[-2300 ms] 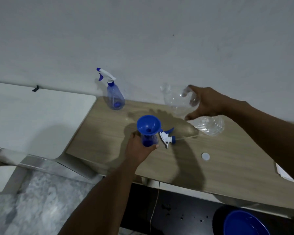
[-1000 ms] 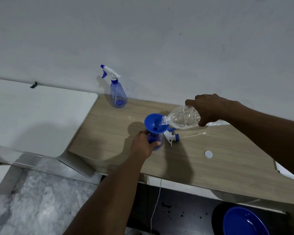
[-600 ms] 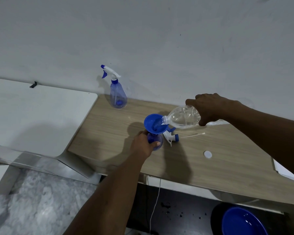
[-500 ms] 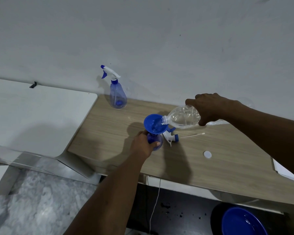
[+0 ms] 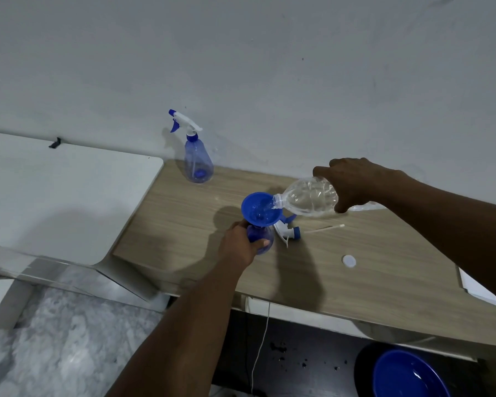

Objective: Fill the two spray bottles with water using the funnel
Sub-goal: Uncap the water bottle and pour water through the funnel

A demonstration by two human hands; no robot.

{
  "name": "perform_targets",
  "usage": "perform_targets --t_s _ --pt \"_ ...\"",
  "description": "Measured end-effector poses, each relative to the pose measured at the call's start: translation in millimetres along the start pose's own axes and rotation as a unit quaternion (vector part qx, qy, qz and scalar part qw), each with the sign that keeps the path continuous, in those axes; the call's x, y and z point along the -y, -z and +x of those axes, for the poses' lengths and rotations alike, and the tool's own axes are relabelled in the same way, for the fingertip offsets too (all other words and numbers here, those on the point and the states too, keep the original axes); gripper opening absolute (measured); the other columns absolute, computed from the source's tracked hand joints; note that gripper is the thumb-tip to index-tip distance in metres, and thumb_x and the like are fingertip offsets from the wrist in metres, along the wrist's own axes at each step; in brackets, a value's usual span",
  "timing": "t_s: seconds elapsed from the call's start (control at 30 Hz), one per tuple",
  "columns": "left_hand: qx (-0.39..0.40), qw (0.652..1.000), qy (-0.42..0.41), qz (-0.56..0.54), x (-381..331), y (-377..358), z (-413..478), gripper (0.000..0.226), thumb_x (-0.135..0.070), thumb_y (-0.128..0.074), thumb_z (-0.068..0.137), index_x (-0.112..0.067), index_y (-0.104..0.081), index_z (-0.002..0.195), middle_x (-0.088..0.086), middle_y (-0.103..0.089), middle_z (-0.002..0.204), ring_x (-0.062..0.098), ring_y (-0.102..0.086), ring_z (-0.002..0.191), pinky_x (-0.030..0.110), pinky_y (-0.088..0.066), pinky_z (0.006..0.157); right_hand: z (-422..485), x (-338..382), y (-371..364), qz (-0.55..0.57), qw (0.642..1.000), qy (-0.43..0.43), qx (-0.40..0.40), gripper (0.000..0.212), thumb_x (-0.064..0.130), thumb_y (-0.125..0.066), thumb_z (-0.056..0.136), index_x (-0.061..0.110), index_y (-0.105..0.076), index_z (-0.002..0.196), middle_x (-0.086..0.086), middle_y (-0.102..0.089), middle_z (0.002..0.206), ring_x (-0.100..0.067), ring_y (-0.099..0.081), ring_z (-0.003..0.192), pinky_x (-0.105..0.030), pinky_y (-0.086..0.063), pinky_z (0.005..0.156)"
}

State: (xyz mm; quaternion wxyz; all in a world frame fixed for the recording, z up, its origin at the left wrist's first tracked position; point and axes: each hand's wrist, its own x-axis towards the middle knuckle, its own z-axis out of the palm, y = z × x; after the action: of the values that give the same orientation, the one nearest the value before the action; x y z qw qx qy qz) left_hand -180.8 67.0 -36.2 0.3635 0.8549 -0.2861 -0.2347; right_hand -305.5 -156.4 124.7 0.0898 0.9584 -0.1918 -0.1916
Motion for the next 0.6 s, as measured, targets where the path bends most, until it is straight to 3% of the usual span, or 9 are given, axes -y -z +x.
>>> perform_targets --t_s 0.2,0.3,0.43,0.6 --pt "0.004 1.0 0.01 -0.012 1 -1 2 0.052 -0.033 -0.087 0.068 -0.023 -0.063 0.114 0.001 -0.069 0.108 0.023 -0.066 0.097 0.042 -0.055 0.087 4 0 -15 0.117 0.993 0.005 -0.013 0.092 0.04 -0.089 0.065 0.027 -0.038 0.14 -0.003 -0.056 0.11 -0.022 -0.052 0.098 -0.033 -0.045 0.079" --pt "0.001 1.0 0.01 -0.014 1 -2 3 0.049 -0.032 -0.086 0.068 -0.023 -0.064 0.111 0.002 -0.07 0.106 0.023 -0.067 0.096 0.042 -0.055 0.086 8 0 -23 0.199 0.978 0.001 -0.061 0.086 0.043 -0.091 0.061 0.028 -0.042 0.13 -0.003 -0.06 0.103 -0.024 -0.057 0.097 -0.037 -0.049 0.079" --pt "-0.001 1.0 0.003 -0.014 4 -4 4 0.047 -0.033 -0.086 0.069 -0.022 -0.064 0.109 0.002 -0.07 0.104 0.023 -0.067 0.094 0.043 -0.056 0.085 7 -7 -32 0.339 0.928 -0.032 -0.151 0.079 0.039 -0.094 0.059 0.026 -0.049 0.123 -0.003 -0.064 0.1 -0.022 -0.061 0.097 -0.035 -0.05 0.083" --pt "-0.008 1.0 0.006 -0.012 7 -7 6 0.044 -0.034 -0.086 0.069 -0.023 -0.065 0.106 0.001 -0.07 0.102 0.021 -0.068 0.092 0.043 -0.056 0.083 12 -7 -49 0.409 0.861 -0.11 -0.281 0.083 0.051 -0.092 0.057 0.026 -0.048 0.123 0.001 -0.068 0.107 -0.024 -0.062 0.101 -0.04 -0.049 0.088"
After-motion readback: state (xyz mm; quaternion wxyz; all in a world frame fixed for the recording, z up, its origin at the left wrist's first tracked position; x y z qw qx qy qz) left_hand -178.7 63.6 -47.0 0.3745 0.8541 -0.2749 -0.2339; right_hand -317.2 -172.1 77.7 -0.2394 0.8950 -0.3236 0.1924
